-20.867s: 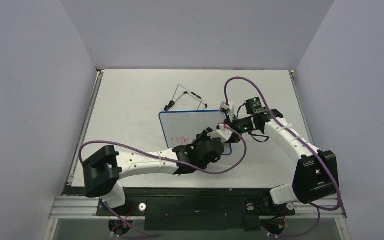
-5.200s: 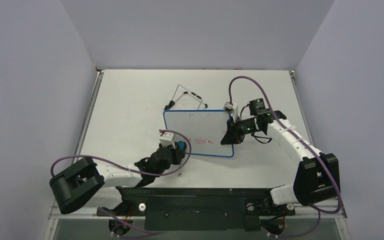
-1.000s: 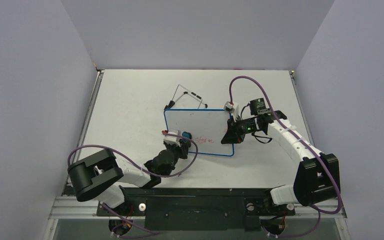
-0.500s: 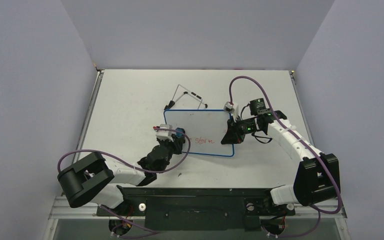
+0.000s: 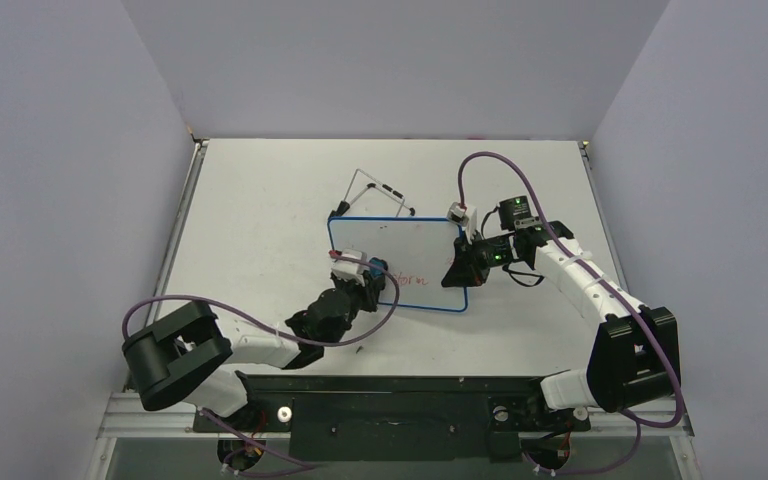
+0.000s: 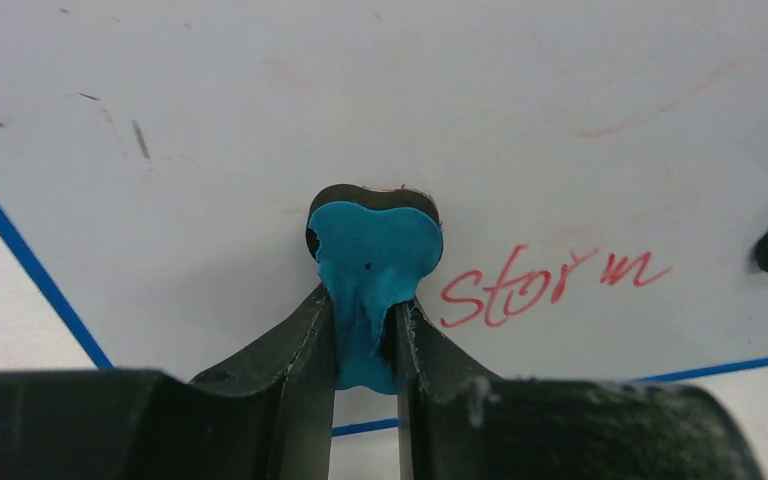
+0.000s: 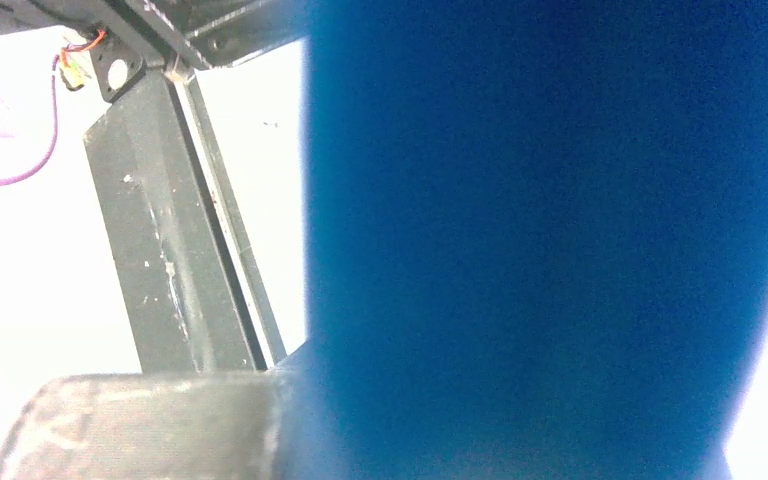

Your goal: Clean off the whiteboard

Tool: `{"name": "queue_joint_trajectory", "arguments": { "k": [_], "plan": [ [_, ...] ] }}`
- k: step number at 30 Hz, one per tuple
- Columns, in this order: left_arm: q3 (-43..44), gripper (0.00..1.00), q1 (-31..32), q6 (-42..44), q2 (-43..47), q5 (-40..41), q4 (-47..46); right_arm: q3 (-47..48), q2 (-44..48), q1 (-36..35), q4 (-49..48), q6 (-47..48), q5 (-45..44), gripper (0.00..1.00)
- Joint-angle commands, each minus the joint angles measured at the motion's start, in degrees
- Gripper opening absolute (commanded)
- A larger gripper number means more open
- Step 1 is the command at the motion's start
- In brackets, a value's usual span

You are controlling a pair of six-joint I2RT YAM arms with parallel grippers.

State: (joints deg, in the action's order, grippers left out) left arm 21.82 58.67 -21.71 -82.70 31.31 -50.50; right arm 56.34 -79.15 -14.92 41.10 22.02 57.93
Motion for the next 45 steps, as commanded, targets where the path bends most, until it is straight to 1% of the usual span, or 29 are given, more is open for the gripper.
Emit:
{"name": "queue_joint_trajectory", "arguments": {
  "k": [1,6,8,12,16,19,21,25,27,29,32,38,42,45],
  "plan": [
    [1.35,0.00,-5.50,1.14,1.77,-1.49,-2.33,-0.08,1.31,-0.64,2.52,1.71,-0.37,0.00],
    [-1.41,0.00,-6.03,0.15,2.61,-1.08,-3.46,-0.01,1.39,-0.61,2.52,1.70,-0.39,0.00],
    [-1.84,0.00,-4.50,-0.26,2.47,-0.44,-3.57,-0.05,1.37,-0.60,2.57,1.71,-0.34,0.00],
    [-0.18,0.00,1.89,0.27,0.03,1.84,-3.60,0.07,1.30,-0.62,2.56,1.75,-0.28,0.00],
    [2.60,0.00,4.25,1.34,-2.05,2.30,-4.07,-0.03,1.51,-0.67,2.66,1.80,-0.30,0.00],
    [3.75,0.00,4.09,2.87,-0.14,2.98,-2.06,-0.01,1.61,-0.60,2.66,1.80,-0.23,0.00],
    [3.91,0.00,2.76,3.43,1.97,3.17,-0.14,-0.02,1.69,-0.51,2.67,1.80,-0.19,0.00],
    [1.30,0.00,-3.24,1.52,5.41,1.33,1.44,-0.01,1.63,-0.56,2.74,1.78,-0.14,0.00],
    [-0.32,0.00,-4.61,0.66,6.02,0.85,1.48,-0.05,1.77,-0.49,2.68,1.86,-0.12,0.00],
    [-1.35,0.00,-4.72,-0.26,5.78,0.56,1.48,0.01,1.66,-0.63,2.67,1.88,-0.15,0.00],
    [-2.13,0.00,-2.78,-1.22,3.44,1.55,-0.04,-0.03,1.38,-0.61,2.73,1.89,-0.30,0.00],
    [2.75,0.00,6.44,-0.81,-2.15,7.29,0.84,-0.07,1.29,-0.57,2.66,1.89,-0.37,0.00],
    [4.71,0.00,7.38,1.02,-2.44,8.51,1.46,-0.05,1.35,-0.56,2.69,1.89,-0.36,0.00],
    [3.94,0.00,5.21,1.74,0.18,7.35,2.13,-0.07,1.33,-0.66,2.69,1.89,-0.28,0.00]
  ]
}}
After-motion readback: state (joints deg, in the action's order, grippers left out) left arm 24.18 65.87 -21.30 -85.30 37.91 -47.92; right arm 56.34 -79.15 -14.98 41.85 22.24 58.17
